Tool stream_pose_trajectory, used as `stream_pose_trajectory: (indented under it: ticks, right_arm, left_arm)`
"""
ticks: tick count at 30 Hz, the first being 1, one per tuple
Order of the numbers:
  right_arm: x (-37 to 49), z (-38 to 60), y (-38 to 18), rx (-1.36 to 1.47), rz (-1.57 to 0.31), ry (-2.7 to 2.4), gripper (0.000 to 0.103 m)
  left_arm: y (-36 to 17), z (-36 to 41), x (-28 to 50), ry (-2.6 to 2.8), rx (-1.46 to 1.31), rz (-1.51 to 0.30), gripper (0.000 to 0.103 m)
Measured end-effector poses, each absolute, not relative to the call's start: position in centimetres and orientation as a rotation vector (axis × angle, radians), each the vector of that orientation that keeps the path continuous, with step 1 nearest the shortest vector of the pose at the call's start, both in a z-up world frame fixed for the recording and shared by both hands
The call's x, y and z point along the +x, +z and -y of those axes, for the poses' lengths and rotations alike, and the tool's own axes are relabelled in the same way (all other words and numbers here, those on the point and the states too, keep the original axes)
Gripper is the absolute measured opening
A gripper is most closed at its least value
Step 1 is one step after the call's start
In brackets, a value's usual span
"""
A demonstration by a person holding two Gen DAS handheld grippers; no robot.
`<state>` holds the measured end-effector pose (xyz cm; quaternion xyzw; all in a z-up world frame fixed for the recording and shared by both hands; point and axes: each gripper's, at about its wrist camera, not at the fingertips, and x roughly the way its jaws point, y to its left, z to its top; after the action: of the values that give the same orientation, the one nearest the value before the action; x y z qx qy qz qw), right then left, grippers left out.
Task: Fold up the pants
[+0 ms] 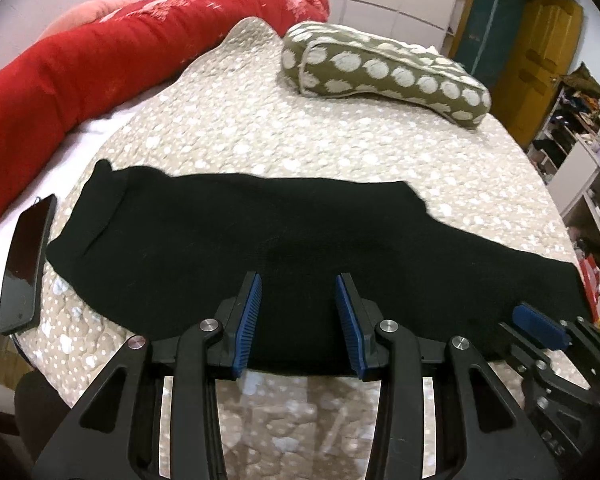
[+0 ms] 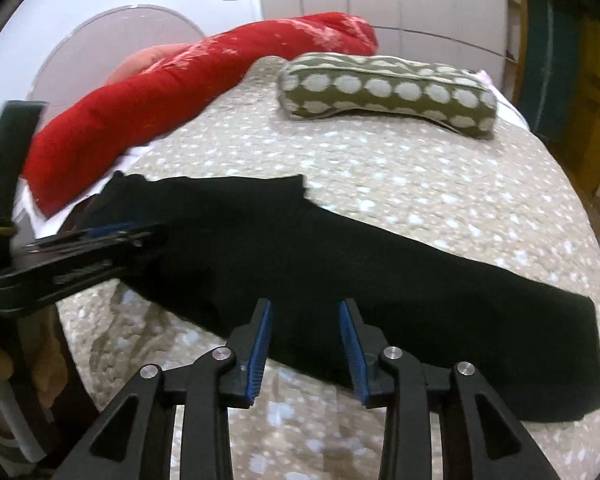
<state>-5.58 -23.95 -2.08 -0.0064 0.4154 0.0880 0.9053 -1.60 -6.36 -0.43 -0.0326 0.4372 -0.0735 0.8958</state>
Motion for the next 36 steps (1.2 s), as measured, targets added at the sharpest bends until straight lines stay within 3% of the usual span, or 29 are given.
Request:
stream_pose_trajectory:
  ticks: [10, 12, 13, 14, 36]
  right_arm:
    - [-5.8, 26.8, -2.4, -0.001, -0.867, 0.084, 0.035]
    - [-5.9, 27.3, -2.5, 0.003, -0.868, 0.076, 0.035]
    - [-5.9, 27.4, -2.5, 0.007, -0.867, 0.074, 0.035]
    - [-5.9, 27.6, -2.5, 0.010, -0.866, 0.070, 0.035]
    - [-7.8, 32.4, -2.8, 0.059, -0.871, -0.023, 0.040]
  left_arm:
    - [-1.0, 9.6, -1.9, -0.239, -0.040, -0.940, 0.038]
    - [-1.2, 9.9, -1.9, -0.236, -0.035, -0.942, 0.047]
    - [-1.2, 9.9, -1.9, -0.237, -0.039, -0.939, 0.060]
    - [-1.2, 9.9, -1.9, -0.238, -0.047, -0.933, 0.067]
    - [-1.2, 16.2, -1.6, -0.345, 0.057, -0.932, 0.067]
